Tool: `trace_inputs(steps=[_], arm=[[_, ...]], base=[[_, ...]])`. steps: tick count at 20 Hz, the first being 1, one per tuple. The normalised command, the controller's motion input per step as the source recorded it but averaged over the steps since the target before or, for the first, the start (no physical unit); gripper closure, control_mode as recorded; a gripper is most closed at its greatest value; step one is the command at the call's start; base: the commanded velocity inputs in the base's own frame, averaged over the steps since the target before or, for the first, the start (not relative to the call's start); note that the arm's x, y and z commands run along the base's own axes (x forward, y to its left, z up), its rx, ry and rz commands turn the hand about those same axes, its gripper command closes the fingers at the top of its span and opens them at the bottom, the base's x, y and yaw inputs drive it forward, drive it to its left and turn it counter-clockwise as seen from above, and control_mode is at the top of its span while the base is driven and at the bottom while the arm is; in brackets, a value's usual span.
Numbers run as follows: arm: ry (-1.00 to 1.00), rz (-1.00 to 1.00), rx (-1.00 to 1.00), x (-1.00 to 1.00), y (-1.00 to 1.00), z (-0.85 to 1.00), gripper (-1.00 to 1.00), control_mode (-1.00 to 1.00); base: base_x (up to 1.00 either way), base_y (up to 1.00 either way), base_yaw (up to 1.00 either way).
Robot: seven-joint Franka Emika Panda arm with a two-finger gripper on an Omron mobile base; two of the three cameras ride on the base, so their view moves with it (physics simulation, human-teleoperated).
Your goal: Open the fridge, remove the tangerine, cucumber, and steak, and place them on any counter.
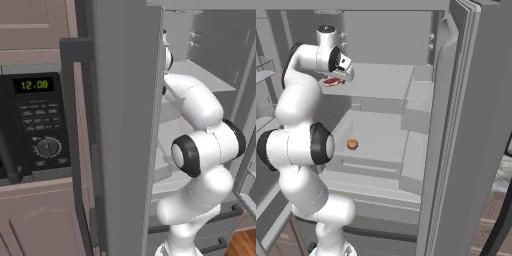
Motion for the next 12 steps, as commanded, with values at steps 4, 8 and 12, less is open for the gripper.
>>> trace_inputs(steps=[4, 8, 12], arm=[[0.06, -0.12, -0.22, 0.00, -0.12, -0.36, -1.00, -1.00], [0.13, -0.13, -0.22, 0.00, -0.36, -0.33, -1.00, -1.00], [0.20, -0.11, -0.13, 0.00, -0.73, -0.15, -1.00, -1.00]], base=[[0.00, 0.00, 0.00], [0.00, 0.00, 0.00], [0.00, 0.00, 0.00]])
